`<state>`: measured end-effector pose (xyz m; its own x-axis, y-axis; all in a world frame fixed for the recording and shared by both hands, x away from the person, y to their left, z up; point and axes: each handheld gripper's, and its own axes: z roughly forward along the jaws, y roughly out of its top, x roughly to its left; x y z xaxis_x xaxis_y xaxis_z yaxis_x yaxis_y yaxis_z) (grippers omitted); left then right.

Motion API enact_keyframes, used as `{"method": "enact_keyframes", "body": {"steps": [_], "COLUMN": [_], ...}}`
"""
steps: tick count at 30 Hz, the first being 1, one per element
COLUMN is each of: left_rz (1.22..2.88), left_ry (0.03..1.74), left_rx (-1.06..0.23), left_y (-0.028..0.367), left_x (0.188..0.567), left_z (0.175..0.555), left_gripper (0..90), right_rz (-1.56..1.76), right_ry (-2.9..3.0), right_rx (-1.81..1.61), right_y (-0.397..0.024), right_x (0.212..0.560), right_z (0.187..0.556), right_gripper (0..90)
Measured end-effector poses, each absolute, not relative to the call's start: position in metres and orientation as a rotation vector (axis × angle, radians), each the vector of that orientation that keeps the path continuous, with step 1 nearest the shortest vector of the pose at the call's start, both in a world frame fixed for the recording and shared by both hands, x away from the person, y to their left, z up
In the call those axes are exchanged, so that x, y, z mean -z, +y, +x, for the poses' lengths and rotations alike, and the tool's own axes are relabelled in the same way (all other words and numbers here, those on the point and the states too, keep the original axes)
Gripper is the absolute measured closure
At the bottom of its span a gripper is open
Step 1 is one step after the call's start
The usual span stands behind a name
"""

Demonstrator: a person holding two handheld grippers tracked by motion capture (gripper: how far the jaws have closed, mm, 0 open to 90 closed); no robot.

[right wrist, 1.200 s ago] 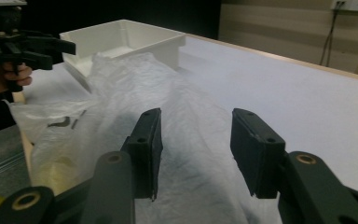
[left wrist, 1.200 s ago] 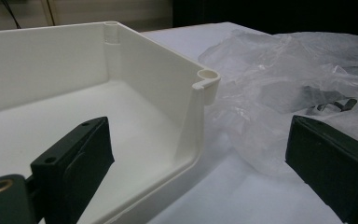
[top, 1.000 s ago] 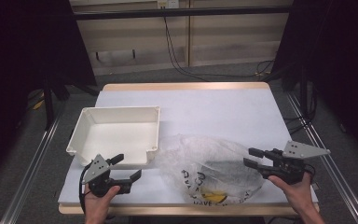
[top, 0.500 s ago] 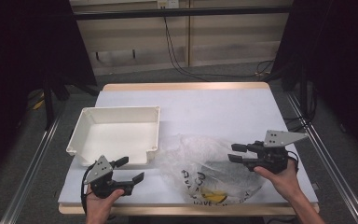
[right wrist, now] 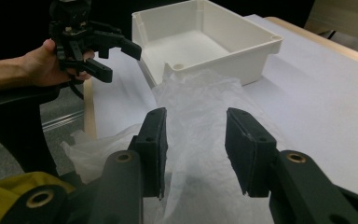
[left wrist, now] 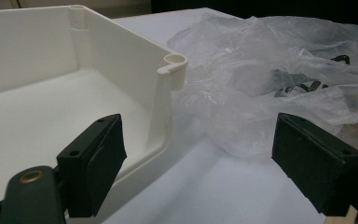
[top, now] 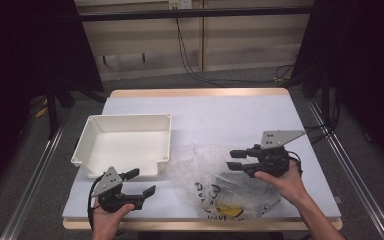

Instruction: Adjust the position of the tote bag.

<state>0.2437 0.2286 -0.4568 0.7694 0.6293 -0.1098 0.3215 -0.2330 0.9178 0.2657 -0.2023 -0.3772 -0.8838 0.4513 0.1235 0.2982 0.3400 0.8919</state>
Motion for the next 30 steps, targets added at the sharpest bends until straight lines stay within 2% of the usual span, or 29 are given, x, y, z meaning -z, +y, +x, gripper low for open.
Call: {"method": "enact_keyframes", "body": {"steps": [17,19,30], "left_rz": [1.844,1.830,1.832], "left_ry": [0.732,0.724,0.723], "left_rx": [-0.317,-0.305,-0.306], "left_y": [0.227,0.227,0.230], "left_x": [0.457,0.457,0.456], "left_z": [0.248,0.249,0.250], "left_gripper": [16.7,14.2,13.1], "right_rz": [0.584,0.570,0.555], "right_ry": [2.597,2.624,2.697], "right_rx": [-1.557,-1.535,-1.522], "right_y": [-0.137,-0.126,-0.100], "right_x": [0.385,0.389,0.401], "right_z": [0.301,0.306,0.321], "right_gripper": [58.4,57.8,57.3]}}
